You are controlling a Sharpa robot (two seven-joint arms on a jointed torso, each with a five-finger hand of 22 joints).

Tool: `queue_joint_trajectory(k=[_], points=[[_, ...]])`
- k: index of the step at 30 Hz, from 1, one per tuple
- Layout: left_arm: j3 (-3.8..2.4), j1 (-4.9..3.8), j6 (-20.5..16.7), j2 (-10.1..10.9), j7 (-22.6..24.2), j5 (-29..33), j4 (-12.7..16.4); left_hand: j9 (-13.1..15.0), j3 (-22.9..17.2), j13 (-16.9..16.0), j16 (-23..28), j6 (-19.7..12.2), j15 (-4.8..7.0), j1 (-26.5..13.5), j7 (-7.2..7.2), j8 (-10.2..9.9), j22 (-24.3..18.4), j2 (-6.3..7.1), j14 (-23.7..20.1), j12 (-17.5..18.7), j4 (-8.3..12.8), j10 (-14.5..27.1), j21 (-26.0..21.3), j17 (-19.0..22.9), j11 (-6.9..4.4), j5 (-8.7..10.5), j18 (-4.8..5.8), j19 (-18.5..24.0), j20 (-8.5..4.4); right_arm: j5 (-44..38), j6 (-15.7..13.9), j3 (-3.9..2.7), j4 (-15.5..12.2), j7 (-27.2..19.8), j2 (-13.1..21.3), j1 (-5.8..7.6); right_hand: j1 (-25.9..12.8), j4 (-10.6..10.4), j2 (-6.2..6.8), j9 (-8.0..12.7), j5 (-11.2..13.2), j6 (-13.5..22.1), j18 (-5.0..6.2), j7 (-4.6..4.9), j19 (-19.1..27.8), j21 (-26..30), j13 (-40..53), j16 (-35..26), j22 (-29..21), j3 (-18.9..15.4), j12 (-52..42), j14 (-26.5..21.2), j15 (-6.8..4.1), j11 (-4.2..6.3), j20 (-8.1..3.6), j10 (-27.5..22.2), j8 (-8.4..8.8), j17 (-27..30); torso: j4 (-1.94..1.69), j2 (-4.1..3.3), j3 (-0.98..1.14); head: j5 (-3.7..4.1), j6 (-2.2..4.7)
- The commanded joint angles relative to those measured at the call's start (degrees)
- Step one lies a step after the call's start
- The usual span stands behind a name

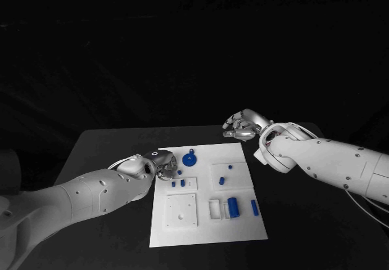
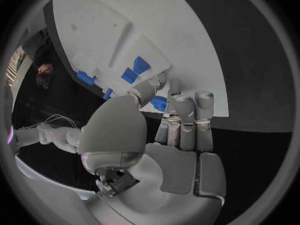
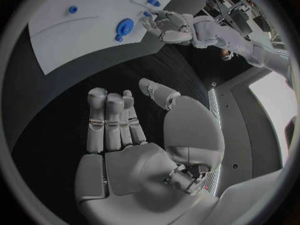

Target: Assemble the parts on the task board

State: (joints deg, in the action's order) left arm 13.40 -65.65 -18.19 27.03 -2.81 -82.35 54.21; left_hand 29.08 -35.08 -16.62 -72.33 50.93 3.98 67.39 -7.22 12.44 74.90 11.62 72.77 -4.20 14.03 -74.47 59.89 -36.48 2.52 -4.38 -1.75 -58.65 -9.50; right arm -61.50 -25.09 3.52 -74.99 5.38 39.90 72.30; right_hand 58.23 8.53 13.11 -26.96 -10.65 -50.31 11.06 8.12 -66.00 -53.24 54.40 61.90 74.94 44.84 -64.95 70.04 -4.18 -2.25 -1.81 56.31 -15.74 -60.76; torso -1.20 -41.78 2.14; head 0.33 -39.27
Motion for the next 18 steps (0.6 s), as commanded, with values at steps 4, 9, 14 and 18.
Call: queue_joint_trajectory(k=[4,9,14,18], points=[[-0.14,0.15,-1.14,1.86,0.22,2.55,-0.11,-0.06,-0.20,-0.02,0.20,-0.45,-0.06,0.69,-0.24,-0.20,0.25,0.03,-0.47,-0.07,0.06,0.02,-0.37,0.12,0.06,-0.09,-6.41,0.13,0.05,-0.51,2.46,-0.02,1.03,-0.46,-0.14,0.00,0.21,0.55,-0.44,-0.07,-0.25,0.18,3.94,0.37,-0.01,0.36,-0.14,0.27,0.18,0.04,-0.24,-0.40,-0.02,0.22,0.06,-0.06,-0.17,0.13,0.00,0.01,-0.07,0.00,0.19],[-3.27,-0.19,-3.12,3.98,2.92,8.33,0.63,0.18,-1.26,-0.01,0.38,0.76,-0.19,2.03,-1.21,0.73,0.18,-1.27,-0.65,0.03,0.18,0.19,-0.66,0.26,0.20,-0.31,-6.35,0.41,0.16,0.14,5.44,-0.01,2.59,-1.49,-0.55,-0.02,-0.19,1.35,-0.75,-0.09,0.46,0.70,3.55,0.99,4.46,3.57,-2.18,-2.67,-0.30,0.62,2.72,-4.63,0.82,-0.50,1.79,-3.85,-0.05,1.78,-0.01,0.07,-0.11,0.00,0.49],[-5.91,-1.72,-2.64,6.69,5.64,20.92,2.85,0.20,-1.38,0.18,1.79,1.01,-0.65,1.49,-1.70,1.17,-0.04,-1.21,-1.74,0.30,-0.10,1.13,-1.38,0.97,0.67,-0.30,-6.00,1.20,0.61,-0.37,6.23,0.00,4.14,-2.91,-0.85,-0.10,0.08,2.38,-0.96,-0.39,0.55,0.95,3.12,1.54,8.56,8.65,-8.51,-7.68,-2.06,1.21,10.19,-8.19,1.92,-1.36,4.15,-6.61,-0.42,6.02,-0.08,0.09,-0.01,0.37,0.95],[-6.49,-3.47,-1.86,9.34,9.10,26.52,5.94,0.16,-1.04,0.25,4.85,0.79,-1.00,0.00,-1.92,1.42,-0.84,-1.21,-3.72,0.29,-0.78,1.67,-3.32,2.47,0.99,-0.20,-5.55,2.99,1.13,-2.63,8.03,0.03,5.49,-4.19,-0.98,-0.48,0.78,3.25,-1.14,-0.49,0.59,1.30,3.70,1.95,8.73,11.69,-15.49,-10.20,-3.36,1.09,18.29,-8.25,2.60,-2.08,5.46,-6.33,-0.72,8.99,-0.11,0.17,-0.03,1.28,1.45]])
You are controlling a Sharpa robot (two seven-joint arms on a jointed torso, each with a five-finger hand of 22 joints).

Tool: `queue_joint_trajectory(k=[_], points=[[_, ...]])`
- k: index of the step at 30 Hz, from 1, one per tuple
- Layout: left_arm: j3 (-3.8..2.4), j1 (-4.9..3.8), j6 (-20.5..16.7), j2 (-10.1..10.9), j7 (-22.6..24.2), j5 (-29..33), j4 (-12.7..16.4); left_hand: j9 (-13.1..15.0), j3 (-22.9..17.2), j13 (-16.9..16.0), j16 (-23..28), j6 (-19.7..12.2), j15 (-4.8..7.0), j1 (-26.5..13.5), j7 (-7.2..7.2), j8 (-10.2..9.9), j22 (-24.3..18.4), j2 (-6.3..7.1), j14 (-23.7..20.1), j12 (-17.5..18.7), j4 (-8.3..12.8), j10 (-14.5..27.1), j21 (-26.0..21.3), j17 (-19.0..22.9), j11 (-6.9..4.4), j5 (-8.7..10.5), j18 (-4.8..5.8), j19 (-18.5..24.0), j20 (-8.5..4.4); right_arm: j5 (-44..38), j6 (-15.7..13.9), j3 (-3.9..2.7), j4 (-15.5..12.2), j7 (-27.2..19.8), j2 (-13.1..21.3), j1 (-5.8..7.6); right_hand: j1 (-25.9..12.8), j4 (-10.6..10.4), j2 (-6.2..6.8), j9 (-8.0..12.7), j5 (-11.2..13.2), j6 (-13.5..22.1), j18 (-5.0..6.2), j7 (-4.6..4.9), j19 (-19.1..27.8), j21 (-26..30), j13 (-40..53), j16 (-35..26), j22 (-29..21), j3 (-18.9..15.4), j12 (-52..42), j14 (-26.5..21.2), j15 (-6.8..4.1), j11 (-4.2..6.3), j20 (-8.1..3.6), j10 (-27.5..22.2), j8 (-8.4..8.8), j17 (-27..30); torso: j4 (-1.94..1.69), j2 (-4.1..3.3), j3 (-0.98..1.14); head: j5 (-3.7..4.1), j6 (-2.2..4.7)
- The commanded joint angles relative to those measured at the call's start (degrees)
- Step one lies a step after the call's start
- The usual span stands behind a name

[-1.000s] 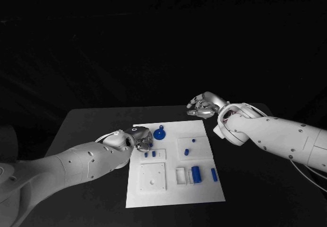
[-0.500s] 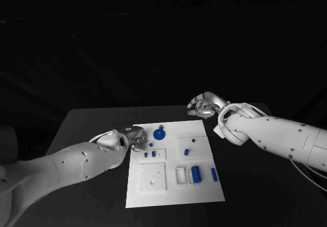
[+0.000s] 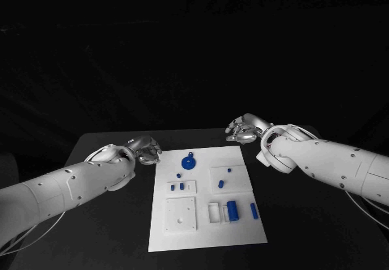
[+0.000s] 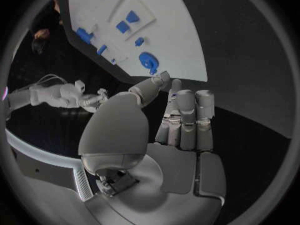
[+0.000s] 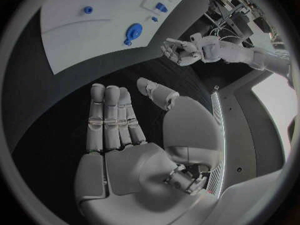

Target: Assemble the parts on the task board

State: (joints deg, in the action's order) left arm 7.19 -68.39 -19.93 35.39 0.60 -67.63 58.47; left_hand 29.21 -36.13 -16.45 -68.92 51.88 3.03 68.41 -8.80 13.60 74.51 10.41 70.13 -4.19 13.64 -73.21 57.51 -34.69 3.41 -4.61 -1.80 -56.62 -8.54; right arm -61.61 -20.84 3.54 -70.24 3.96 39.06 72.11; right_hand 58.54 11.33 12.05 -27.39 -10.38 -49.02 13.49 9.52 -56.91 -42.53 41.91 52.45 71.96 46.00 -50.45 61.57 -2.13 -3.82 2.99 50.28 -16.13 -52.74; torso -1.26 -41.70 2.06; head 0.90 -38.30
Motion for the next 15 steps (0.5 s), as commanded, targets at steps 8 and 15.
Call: queue_joint_trajectory(k=[8,15], points=[[-0.72,-2.02,2.38,5.60,13.41,19.26,9.42,0.04,2.39,0.03,11.20,-1.12,-0.82,-4.80,-0.61,0.76,-3.62,-0.31,-4.83,0.12,-1.57,0.95,-7.36,5.15,0.74,1.20,-3.66,5.54,1.39,-16.38,4.73,1.00,2.29,-4.10,-0.51,-1.97,3.25,1.68,-0.67,-0.07,2.51,-0.12,1.51,0.75,-6.19,0.29,-20.15,1.75,0.41,-0.87,24.08,5.49,1.19,-1.67,-1.14,4.59,-1.22,1.73,-0.08,0.02,0.06,1.99,1.29],[-0.70,-2.03,3.71,8.20,16.34,40.81,14.33,0.37,3.05,1.15,27.01,-2.18,-5.63,-5.27,-0.85,1.59,-7.82,-1.43,-13.24,0.22,-0.86,4.81,-17.28,10.63,3.12,1.25,-0.53,14.79,5.35,-26.80,4.83,2.48,2.10,-0.65,-0.71,-3.02,5.06,1.68,0.34,-0.16,3.88,-1.46,1.51,0.00,-8.89,-0.56,-24.16,2.94,1.40,-0.04,29.94,8.19,0.99,-1.42,-2.42,8.33,-2.00,1.94,0.07,-0.01,-0.06,2.57,1.64]])
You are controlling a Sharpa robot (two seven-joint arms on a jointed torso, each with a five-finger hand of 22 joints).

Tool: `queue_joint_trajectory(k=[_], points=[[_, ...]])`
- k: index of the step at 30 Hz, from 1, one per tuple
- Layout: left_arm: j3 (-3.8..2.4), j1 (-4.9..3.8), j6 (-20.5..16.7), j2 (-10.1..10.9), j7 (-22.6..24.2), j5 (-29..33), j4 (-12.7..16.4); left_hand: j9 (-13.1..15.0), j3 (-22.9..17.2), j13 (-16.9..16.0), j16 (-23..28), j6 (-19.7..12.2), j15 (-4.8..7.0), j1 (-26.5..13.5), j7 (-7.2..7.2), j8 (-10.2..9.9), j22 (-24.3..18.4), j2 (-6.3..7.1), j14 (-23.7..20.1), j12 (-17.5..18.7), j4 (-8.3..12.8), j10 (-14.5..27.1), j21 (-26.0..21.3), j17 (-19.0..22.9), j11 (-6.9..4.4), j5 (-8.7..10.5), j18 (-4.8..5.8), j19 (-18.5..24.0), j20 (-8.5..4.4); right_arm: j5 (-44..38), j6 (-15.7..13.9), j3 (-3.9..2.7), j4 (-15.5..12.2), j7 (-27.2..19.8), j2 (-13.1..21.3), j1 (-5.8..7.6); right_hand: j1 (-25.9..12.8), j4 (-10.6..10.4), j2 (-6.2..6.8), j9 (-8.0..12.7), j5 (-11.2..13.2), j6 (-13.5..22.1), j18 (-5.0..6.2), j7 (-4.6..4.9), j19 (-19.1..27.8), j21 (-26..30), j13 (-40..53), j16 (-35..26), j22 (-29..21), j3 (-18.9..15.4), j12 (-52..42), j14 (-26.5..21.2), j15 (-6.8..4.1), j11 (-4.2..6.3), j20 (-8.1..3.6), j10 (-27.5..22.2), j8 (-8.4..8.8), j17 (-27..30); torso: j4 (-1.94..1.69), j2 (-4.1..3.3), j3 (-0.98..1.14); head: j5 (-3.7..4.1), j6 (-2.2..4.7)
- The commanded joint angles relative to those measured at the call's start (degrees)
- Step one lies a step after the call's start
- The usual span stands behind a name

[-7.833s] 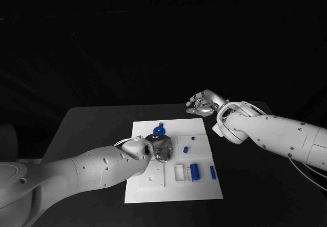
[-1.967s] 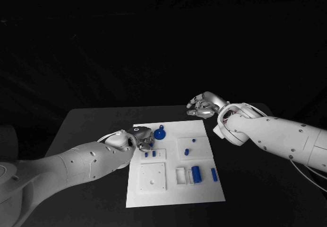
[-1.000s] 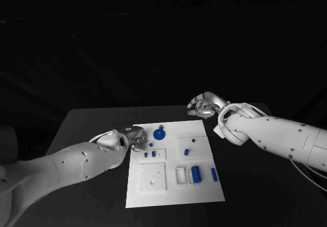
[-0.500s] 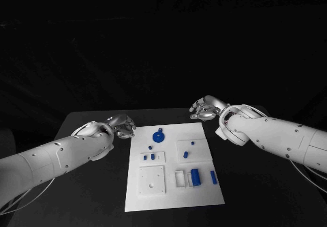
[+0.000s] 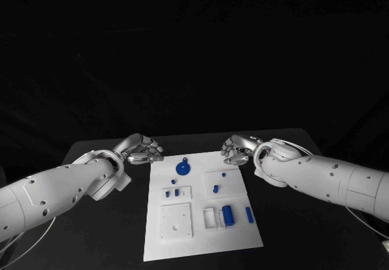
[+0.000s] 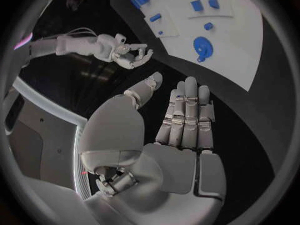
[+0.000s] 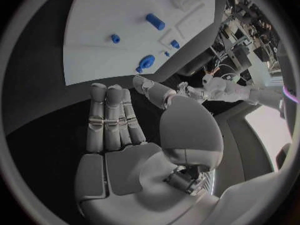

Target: Assemble the parts on the task board

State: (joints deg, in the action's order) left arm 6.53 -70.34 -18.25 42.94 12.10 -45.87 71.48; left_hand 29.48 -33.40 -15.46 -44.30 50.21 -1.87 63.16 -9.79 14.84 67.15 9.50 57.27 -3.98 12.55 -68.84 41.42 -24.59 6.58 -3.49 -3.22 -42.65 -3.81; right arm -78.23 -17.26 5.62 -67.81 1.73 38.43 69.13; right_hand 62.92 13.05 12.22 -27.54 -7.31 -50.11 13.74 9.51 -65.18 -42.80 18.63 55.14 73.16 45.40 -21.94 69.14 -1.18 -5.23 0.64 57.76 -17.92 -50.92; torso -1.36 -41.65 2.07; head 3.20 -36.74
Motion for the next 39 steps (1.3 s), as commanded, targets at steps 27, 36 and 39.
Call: queue_joint_trajectory(k=[27,36,39], points=[[-0.02,-0.07,3.52,3.20,6.45,29.61,5.95,0.22,1.42,0.42,7.40,-0.49,-1.33,-0.34,0.29,1.38,-0.69,-2.55,0.91,-0.28,1.24,-0.45,-3.01,-0.35,-0.31,-0.47,0.67,0.69,1.31,-21.84,-2.90,2.66,1.14,10.57,-3.60,-3.49,1.71,-1.63,3.14,0.40,4.28,-2.01,1.26,-0.58,-2.43,0.06,-4.68,0.96,1.30,2.90,8.14,1.98,-0.03,-0.02,-0.74,5.27,-0.68,0.47,0.03,-0.19,0.02,-0.41,-0.65],[-0.02,-0.06,3.66,3.09,6.28,30.03,5.82,0.17,1.56,0.46,7.78,-0.61,-1.38,-0.55,0.24,1.40,-0.67,-2.63,0.95,-0.24,1.27,-0.40,-3.16,-0.55,-0.28,-0.45,0.68,0.69,1.36,-21.77,-2.60,2.84,2.69,10.35,-4.66,-4.24,1.71,-1.79,3.16,0.49,4.31,-2.07,1.26,-0.59,-2.81,0.01,-4.95,1.17,1.47,3.23,8.71,2.24,-0.08,0.01,-0.82,5.69,-0.66,0.43,0.06,-0.15,-0.01,-0.67,-1.11],[-0.02,-0.06,3.77,3.03,6.26,30.36,5.75,0.16,1.58,0.46,7.85,-0.64,-1.38,-0.58,0.23,1.40,-0.66,-2.65,0.97,-0.23,1.27,-0.39,-3.19,-0.59,-0.27,-0.45,0.68,0.69,1.36,-21.61,-2.61,2.88,2.89,10.14,-5.01,-4.38,1.69,-1.80,3.13,0.51,4.31,-2.14,1.26,-0.61,-3.06,-0.12,-5.05,1.37,1.62,3.27,8.93,2.41,-0.11,0.05,-0.89,5.90,-0.68,0.35,0.06,-0.17,-0.01,-0.75,-1.17]])
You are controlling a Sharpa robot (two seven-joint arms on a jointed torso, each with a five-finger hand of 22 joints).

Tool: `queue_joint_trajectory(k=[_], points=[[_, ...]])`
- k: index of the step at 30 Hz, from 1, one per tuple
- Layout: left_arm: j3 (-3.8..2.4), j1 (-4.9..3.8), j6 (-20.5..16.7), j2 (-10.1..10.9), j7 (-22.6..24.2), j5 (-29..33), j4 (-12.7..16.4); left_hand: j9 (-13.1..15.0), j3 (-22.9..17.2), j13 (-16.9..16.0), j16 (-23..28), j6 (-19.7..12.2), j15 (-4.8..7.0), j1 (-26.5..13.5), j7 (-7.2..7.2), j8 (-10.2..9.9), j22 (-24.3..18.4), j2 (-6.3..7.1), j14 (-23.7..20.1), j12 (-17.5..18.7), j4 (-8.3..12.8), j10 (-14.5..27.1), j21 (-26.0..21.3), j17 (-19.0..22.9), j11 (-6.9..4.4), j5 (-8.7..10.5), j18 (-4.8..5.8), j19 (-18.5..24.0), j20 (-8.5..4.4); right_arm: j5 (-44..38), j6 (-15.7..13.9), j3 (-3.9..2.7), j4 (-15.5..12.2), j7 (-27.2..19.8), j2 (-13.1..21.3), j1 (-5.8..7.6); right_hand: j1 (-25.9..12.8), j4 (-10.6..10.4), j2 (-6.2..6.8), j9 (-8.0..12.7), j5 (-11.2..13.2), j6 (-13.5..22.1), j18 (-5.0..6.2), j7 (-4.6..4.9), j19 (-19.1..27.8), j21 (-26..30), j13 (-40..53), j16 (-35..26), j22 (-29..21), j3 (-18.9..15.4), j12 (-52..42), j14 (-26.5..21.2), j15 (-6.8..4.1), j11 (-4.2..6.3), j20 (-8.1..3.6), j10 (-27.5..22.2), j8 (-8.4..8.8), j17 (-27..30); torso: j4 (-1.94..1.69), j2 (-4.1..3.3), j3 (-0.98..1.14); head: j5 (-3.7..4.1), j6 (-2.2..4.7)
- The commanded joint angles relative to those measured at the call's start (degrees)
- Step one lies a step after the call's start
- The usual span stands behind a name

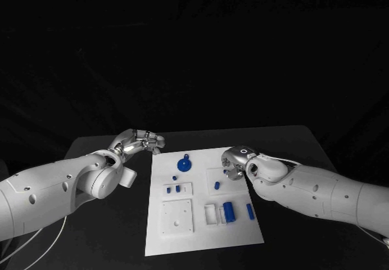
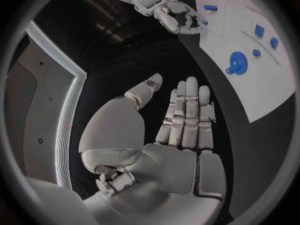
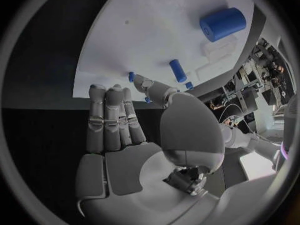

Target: Assemble the parts on the task board

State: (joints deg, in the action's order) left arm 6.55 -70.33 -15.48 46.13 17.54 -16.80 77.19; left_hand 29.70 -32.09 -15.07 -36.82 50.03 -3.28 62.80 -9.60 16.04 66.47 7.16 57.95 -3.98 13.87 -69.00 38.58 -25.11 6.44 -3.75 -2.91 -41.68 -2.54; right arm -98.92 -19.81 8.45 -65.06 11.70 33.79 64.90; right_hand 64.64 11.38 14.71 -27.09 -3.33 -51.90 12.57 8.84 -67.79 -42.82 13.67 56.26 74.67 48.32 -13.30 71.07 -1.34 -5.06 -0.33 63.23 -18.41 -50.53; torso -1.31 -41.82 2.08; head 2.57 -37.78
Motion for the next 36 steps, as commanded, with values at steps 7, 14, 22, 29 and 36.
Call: queue_joint_trajectory(k=[7,14,22,29,36], points=[[-0.04,-0.07,1.23,-0.34,0.65,1.30,-0.04,-0.07,0.30,0.09,0.48,-0.52,0.02,-0.26,0.03,0.20,0.03,-0.33,0.32,-0.21,-0.03,-0.20,-0.40,-0.15,-0.11,-0.18,0.37,-0.29,0.11,-0.33,0.16,0.11,0.27,-0.30,-0.89,-0.29,-0.08,-0.14,0.31,0.06,0.33,-0.69,2.43,-0.06,-0.79,-0.32,-0.17,0.64,0.41,0.40,0.50,0.80,-0.10,0.04,-0.02,1.15,-0.32,-0.21,-0.01,0.04,-0.04,-0.25,-0.27],[-0.04,-0.07,1.44,-0.45,0.40,1.30,-0.17,-0.09,0.34,0.10,0.59,-0.59,0.02,-0.34,0.00,0.20,0.05,-0.40,0.37,-0.19,-0.04,-0.17,-0.44,-0.25,-0.10,-0.17,0.36,-0.31,0.12,-0.01,0.42,0.31,1.41,-0.52,-1.53,-0.64,-0.02,0.20,-0.75,-0.28,0.30,-2.50,2.43,-0.80,-1.32,-0.78,0.27,1.24,0.97,0.42,-0.15,1.33,-0.85,0.83,-0.16,3.80,-1.24,-0.48,0.01,0.07,-0.09,-0.35,-0.40],[-0.04,-0.07,1.85,-0.43,0.10,1.33,-0.19,-0.16,0.45,0.14,0.80,-0.76,0.07,-0.52,-0.05,0.20,0.13,-0.53,0.63,-0.15,-0.05,-0.09,-0.49,-0.56,-0.06,-0.14,0.32,-0.48,0.09,-0.34,0.74,0.38,1.66,-0.19,-1.65,-0.85,0.26,1.52,-1.96,-0.69,0.23,-4.20,2.43,-1.57,-2.15,-1.46,1.00,1.73,1.45,0.85,-0.27,1.91,-1.66,1.64,-0.43,6.04,-1.96,-0.74,-0.03,0.07,-0.06,-0.49,-0.50],[-0.05,-0.07,1.96,-0.40,0.10,1.33,-0.09,-0.19,0.46,0.17,0.95,-0.83,0.17,-0.53,-0.07,0.25,0.23,-0.69,0.91,-0.16,-0.03,-0.07,-0.44,-0.89,-0.05,-0.25,0.23,-0.79,0.00,-0.34,0.58,0.47,2.24,-0.17,-2.09,-1.23,0.21,1.65,-1.96,-0.71,0.23,-4.23,2.43,-1.58,-2.22,-1.55,1.04,1.76,1.48,0.87,-0.18,1.95,-1.67,1.65,-0.44,6.10,-1.94,-0.76,-0.01,-0.01,-0.06,-0.62,-0.63],[-0.05,-0.07,2.05,-0.42,-0.08,1.34,-0.15,-0.21,0.48,0.18,1.02,-0.85,0.18,-0.55,-0.08,0.26,0.25,-0.69,0.94,-0.15,-0.01,-0.06,-0.46,-0.96,-0.05,-0.26,0.23,-0.82,-0.01,-0.73,0.32,0.58,3.02,0.18,-2.71,-1.48,0.33,2.01,-2.59,-0.75,0.21,-4.38,2.43,-1.63,-2.32,-1.71,1.18,1.81,1.49,1.31,0.05,2.02,-1.72,1.71,-0.48,6.34,-1.92,-0.81,0.04,0.05,-0.05,-0.58,-0.75]])
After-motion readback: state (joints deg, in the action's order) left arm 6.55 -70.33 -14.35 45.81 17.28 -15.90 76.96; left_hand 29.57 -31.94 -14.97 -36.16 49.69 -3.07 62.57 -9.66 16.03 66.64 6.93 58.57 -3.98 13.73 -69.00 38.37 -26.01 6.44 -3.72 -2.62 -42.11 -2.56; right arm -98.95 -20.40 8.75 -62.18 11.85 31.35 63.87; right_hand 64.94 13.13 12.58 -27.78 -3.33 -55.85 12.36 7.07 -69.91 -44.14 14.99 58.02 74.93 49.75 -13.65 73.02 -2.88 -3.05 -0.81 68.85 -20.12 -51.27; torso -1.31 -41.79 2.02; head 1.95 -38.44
